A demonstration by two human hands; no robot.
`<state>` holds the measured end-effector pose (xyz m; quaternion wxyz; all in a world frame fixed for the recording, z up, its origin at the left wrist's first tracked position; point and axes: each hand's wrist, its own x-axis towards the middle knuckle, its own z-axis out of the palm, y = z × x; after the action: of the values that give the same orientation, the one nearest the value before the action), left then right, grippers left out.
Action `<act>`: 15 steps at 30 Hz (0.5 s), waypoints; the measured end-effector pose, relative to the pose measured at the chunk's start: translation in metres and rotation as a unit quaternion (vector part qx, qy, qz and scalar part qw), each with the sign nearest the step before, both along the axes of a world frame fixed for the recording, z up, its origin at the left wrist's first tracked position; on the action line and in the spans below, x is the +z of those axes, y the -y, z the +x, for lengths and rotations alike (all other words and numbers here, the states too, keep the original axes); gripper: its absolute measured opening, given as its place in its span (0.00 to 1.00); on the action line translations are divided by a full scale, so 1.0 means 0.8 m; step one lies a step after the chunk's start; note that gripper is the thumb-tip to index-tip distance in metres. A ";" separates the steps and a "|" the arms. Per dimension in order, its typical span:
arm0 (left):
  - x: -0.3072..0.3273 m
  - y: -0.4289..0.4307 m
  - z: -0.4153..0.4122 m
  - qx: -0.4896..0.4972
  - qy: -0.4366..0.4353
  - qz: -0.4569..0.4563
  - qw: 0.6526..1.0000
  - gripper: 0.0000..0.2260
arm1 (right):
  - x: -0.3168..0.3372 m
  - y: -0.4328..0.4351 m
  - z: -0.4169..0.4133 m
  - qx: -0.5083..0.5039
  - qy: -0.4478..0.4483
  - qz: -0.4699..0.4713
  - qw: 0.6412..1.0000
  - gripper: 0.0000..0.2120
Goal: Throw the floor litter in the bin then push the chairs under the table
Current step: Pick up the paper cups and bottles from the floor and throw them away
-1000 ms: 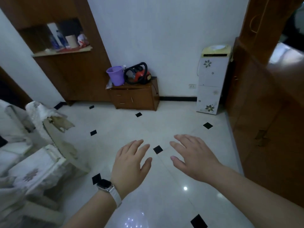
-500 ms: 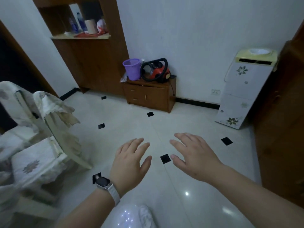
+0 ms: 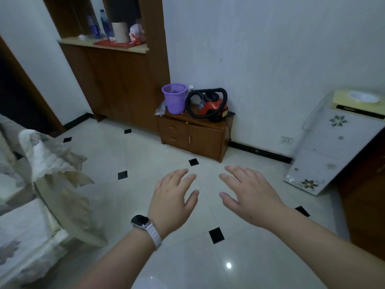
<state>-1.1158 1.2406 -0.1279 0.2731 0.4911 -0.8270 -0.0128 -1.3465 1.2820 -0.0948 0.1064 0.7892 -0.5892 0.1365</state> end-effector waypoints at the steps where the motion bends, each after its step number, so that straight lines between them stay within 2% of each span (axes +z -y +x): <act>1: 0.000 0.017 0.006 0.000 -0.004 0.007 1.000 0.19 | -0.003 0.016 0.005 0.000 0.007 0.006 1.000 0.23; 10: -0.023 0.171 0.036 0.045 0.030 0.040 0.998 0.19 | -0.041 0.203 0.018 0.060 0.022 0.036 0.997 0.22; 15: -0.031 0.288 0.034 0.082 0.072 0.054 0.993 0.20 | -0.075 0.344 0.013 0.108 0.038 0.042 0.993 0.22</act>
<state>-1.0888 1.0105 -0.1523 0.1865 0.5711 -0.7994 0.0004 -1.3361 1.0065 -0.1546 0.0354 0.8463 -0.5091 0.1526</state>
